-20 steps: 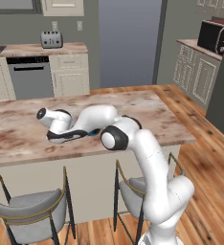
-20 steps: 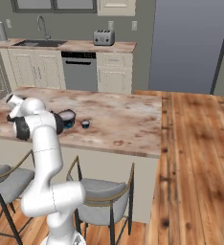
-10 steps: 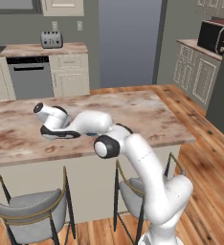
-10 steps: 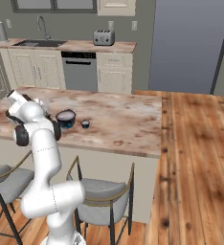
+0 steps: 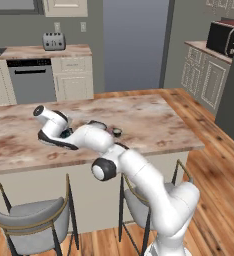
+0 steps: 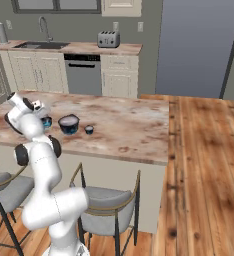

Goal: Stack the yogurt containers by placing the smaller containers on top of the larger containers.

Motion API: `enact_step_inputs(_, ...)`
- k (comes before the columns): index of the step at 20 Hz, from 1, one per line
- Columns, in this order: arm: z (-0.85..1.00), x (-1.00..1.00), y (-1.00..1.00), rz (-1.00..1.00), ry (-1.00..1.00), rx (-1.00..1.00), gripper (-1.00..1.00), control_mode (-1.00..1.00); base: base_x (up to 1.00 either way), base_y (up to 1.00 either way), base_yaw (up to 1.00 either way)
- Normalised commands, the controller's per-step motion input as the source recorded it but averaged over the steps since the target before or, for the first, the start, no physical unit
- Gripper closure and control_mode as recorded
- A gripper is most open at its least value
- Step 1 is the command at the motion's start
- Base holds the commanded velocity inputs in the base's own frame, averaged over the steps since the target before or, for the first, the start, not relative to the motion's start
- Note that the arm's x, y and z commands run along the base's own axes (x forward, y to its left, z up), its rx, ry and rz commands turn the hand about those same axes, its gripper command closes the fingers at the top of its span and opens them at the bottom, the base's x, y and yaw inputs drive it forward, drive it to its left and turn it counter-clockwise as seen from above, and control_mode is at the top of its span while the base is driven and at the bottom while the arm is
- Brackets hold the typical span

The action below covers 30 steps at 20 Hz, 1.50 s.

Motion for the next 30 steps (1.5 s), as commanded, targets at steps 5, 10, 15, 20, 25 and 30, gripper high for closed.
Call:
enact_step_inputs(5, 0.00, 0.05, 0.00, 0.00, 0.00, 0.00, 1.00, -1.00, 0.00, 0.00, 0.00)
enact_step_inputs(10, 0.00, 0.00, 0.00, 0.00, 0.00, 0.00, 1.00, -1.00, 0.00, 0.00, 0.00)
enact_step_inputs(15, 0.04, -0.02, 0.00, 0.00, 0.00, 0.00, 1.00, -1.00, 0.00, 0.00, 0.00)
enact_step_inputs(20, 0.21, -0.14, 0.00, 0.00, -0.01, 0.00, 1.00, -1.00, 0.00, 0.00, 0.00)
enact_step_inputs(25, 0.44, -0.18, 0.00, 0.00, -0.07, 0.00, 1.00, -1.00, 0.00, 0.00, 0.00)
enact_step_inputs(30, 0.48, -0.25, 0.00, 0.00, -0.13, 0.00, 1.00, -1.00, 0.00, 0.00, 0.00)
